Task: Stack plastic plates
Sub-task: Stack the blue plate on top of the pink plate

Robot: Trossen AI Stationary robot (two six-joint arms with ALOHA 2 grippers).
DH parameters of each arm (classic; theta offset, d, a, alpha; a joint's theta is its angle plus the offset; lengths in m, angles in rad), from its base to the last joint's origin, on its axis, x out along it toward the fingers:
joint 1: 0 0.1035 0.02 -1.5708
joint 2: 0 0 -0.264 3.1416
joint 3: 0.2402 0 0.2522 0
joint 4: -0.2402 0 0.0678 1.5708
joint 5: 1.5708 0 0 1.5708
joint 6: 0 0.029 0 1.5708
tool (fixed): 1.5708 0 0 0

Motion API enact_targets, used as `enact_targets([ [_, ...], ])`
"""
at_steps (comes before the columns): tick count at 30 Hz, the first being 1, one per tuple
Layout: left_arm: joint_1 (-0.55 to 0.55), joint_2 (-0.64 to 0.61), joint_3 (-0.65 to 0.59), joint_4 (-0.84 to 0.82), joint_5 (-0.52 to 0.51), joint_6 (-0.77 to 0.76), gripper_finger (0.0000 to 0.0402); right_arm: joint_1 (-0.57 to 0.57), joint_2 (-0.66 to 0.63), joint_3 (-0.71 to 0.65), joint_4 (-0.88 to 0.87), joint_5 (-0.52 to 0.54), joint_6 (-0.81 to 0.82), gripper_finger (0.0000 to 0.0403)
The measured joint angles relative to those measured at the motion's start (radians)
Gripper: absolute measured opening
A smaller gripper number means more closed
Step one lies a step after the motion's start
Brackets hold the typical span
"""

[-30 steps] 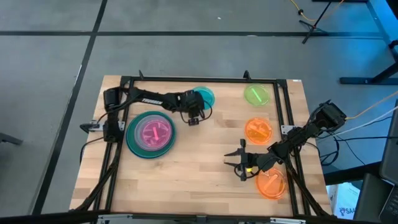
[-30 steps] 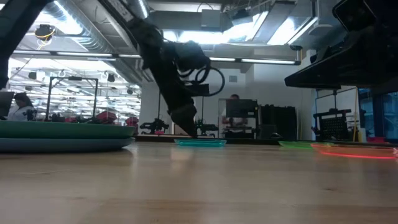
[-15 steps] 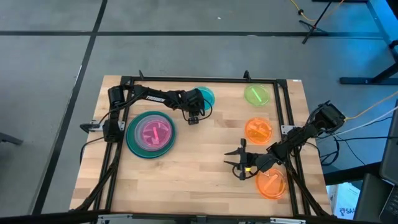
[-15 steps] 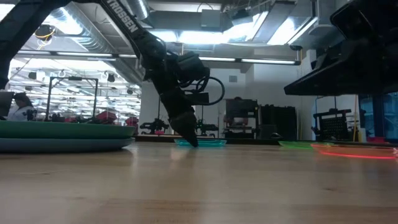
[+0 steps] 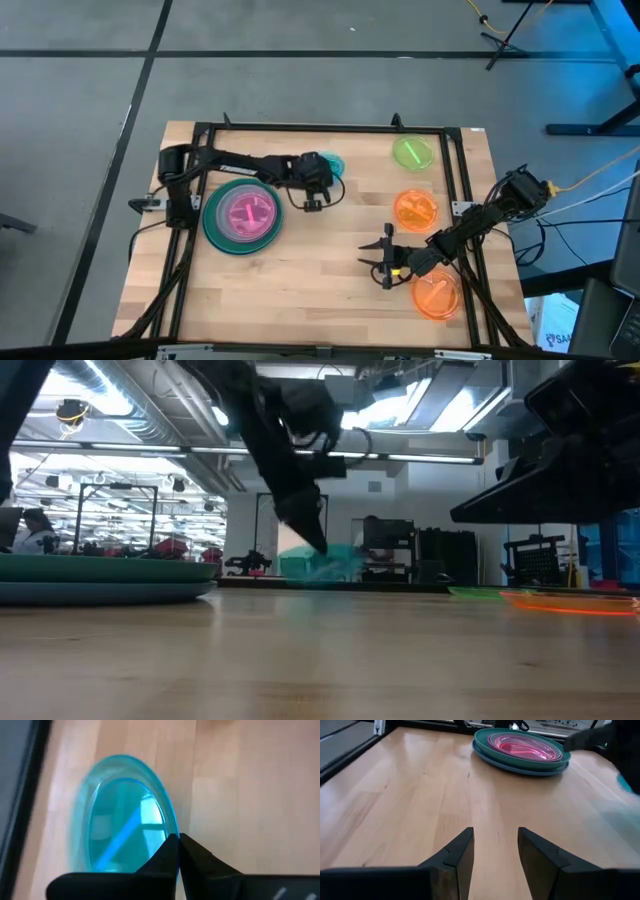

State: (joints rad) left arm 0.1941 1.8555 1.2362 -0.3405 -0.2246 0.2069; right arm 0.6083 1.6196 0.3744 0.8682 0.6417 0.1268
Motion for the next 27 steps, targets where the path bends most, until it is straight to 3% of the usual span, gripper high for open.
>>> enact_targets([
  [6, -0.111, -0.121, -0.001, -0.096, -0.018, -0.128, 0.0004, 0.0, 0.0, 0.0, 0.002, -0.006, 0.0, 0.0143],
  [13, -0.278, -0.24, -0.001, -0.256, -0.168, -0.293, 0.0003, 0.0, 0.0, 0.0, 0.002, -0.006, 0.0, 0.0143],
  [19, -0.426, -0.336, -0.048, -0.42, -0.263, -0.563, 0.0004, 0.0, 0.0, 0.0, -0.004, -0.006, 0.0, 0.0143],
  [27, -0.63, -0.414, -0.182, -0.554, -0.282, -0.953, 0.0006, 0.0, 0.0, 0.0, -0.003, -0.006, 0.0, 0.0143],
])
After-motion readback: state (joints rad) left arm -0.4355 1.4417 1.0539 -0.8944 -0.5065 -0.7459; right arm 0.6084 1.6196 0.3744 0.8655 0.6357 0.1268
